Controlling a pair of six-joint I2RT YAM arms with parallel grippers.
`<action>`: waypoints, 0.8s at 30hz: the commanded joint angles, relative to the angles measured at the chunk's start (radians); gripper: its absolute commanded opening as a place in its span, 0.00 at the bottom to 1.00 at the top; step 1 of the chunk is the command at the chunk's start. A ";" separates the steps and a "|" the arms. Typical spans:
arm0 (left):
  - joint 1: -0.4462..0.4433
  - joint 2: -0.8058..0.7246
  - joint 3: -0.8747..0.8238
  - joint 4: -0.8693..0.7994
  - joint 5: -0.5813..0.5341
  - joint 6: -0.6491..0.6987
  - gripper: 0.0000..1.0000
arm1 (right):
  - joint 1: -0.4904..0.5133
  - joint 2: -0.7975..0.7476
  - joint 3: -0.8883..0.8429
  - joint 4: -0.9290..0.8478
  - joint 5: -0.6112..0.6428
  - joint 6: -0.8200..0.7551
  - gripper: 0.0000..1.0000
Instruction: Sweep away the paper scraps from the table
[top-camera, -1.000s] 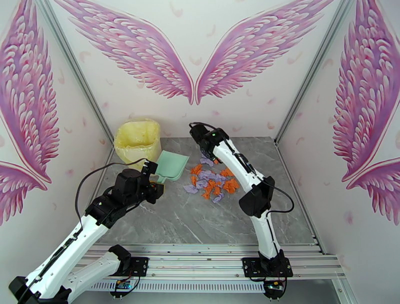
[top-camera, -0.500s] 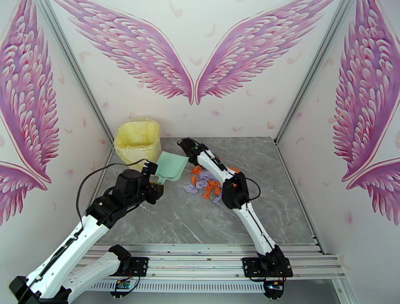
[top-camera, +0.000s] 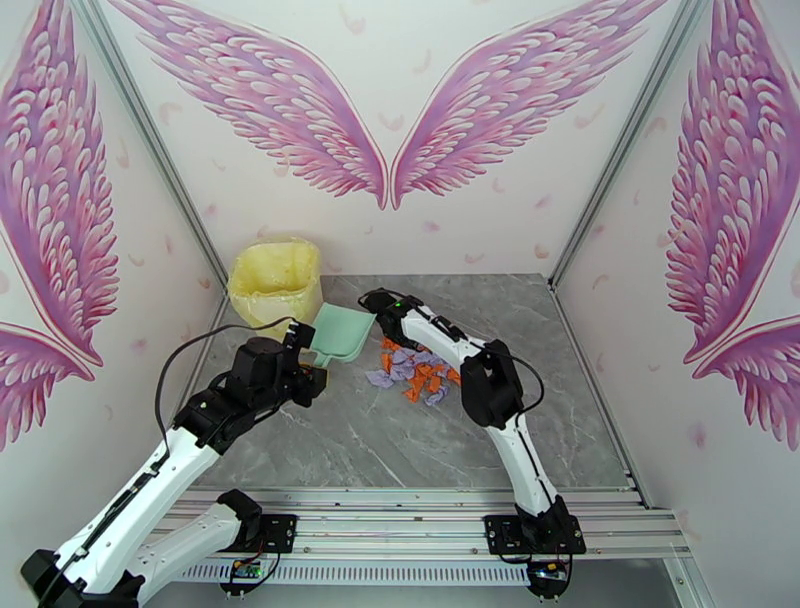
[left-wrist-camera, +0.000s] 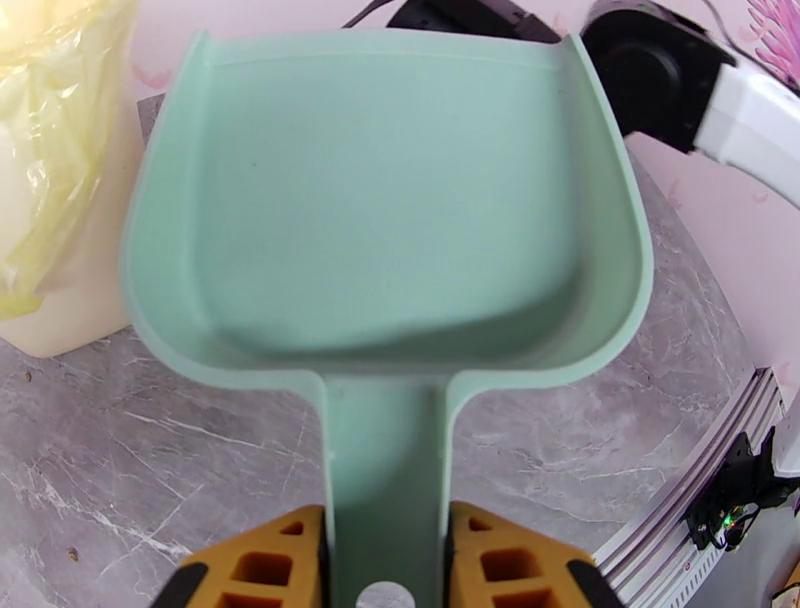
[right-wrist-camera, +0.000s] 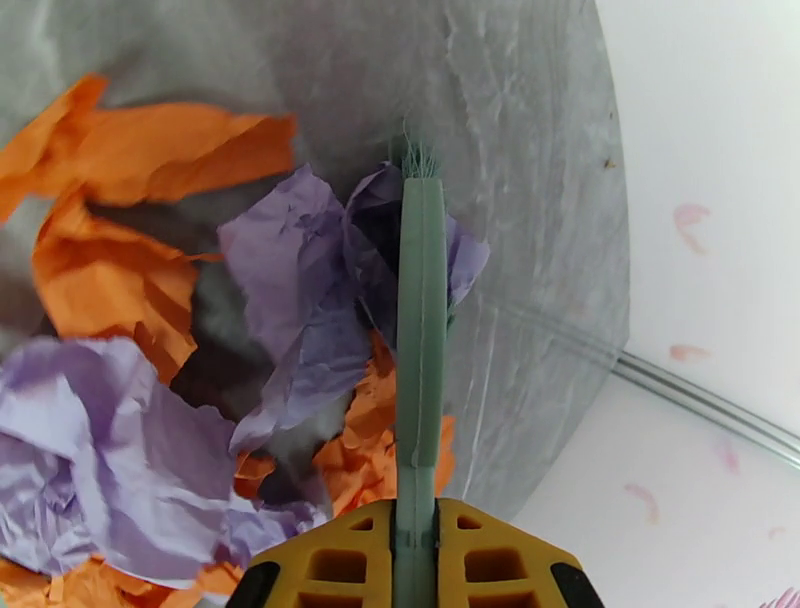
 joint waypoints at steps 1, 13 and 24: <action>0.007 0.008 0.010 0.011 0.006 0.002 0.00 | 0.017 -0.106 -0.091 -0.041 -0.032 0.087 0.00; -0.168 0.080 0.022 -0.088 -0.132 0.001 0.00 | -0.059 -0.432 -0.187 -0.083 0.032 0.370 0.00; -0.399 0.048 -0.174 -0.080 -0.173 -0.270 0.00 | -0.187 -0.527 -0.304 -0.108 -0.088 0.456 0.03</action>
